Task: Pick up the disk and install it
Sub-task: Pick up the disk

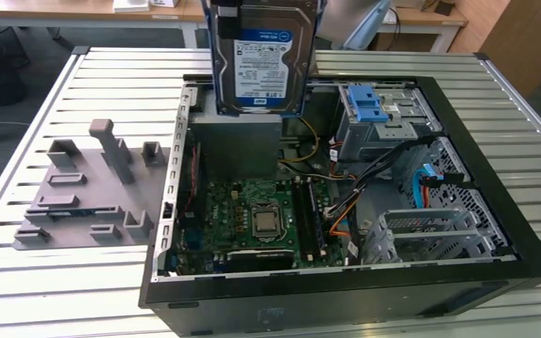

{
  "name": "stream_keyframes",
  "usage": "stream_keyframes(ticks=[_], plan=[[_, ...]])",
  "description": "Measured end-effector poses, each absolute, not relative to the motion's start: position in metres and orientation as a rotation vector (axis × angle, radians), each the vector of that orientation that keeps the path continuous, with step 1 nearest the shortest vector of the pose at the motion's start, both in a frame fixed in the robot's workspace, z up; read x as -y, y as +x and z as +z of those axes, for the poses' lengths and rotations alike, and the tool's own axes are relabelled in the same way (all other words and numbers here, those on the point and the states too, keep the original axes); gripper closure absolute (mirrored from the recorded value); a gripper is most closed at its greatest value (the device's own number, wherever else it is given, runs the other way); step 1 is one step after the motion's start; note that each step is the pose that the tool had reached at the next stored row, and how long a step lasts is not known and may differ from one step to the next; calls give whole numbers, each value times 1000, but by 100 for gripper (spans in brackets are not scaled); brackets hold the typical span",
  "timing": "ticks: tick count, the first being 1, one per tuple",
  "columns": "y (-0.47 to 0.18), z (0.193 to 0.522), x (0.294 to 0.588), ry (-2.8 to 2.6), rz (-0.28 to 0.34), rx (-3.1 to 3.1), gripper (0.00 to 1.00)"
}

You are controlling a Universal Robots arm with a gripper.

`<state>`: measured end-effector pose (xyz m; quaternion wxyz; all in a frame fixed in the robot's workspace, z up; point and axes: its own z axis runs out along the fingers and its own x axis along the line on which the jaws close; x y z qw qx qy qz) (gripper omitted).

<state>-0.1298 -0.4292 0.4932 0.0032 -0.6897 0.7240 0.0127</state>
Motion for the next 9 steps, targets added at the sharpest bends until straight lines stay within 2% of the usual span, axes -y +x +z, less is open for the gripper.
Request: stream_keyframes(ticks=[9], plan=[[-119,493,436,-2160,41,-2273,64]])
